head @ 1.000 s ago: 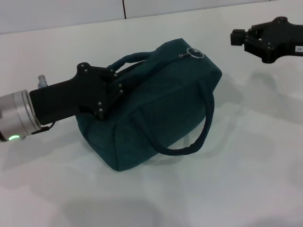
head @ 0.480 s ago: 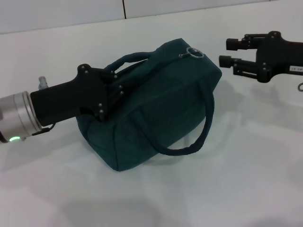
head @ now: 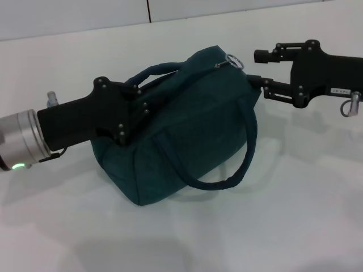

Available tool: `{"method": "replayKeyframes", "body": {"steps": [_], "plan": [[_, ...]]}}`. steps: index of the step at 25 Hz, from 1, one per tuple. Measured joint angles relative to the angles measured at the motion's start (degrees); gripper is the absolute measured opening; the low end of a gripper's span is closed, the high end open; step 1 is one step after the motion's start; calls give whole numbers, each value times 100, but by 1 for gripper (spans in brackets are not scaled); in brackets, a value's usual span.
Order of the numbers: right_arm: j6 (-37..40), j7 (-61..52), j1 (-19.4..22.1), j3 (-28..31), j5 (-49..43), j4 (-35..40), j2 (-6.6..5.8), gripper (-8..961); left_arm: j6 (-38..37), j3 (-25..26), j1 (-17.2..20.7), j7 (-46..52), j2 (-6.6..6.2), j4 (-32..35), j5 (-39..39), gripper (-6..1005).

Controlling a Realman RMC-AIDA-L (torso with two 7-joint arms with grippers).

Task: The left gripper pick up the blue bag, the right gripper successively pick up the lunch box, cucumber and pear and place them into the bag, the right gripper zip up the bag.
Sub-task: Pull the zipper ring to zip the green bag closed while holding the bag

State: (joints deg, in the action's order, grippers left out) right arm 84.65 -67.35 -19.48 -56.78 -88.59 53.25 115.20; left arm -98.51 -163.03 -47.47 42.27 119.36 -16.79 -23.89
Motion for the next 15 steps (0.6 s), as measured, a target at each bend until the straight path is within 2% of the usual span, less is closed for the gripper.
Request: {"method": "replayKeyframes", "body": {"steps": [7, 15], "plan": [[-185, 603, -57, -361, 436, -67, 1, 459, 42, 0, -8, 0, 8, 0, -16, 49], [-777, 683, -134, -835, 457, 16, 10, 454, 73, 0, 6, 0, 9, 0, -27, 48]]}}
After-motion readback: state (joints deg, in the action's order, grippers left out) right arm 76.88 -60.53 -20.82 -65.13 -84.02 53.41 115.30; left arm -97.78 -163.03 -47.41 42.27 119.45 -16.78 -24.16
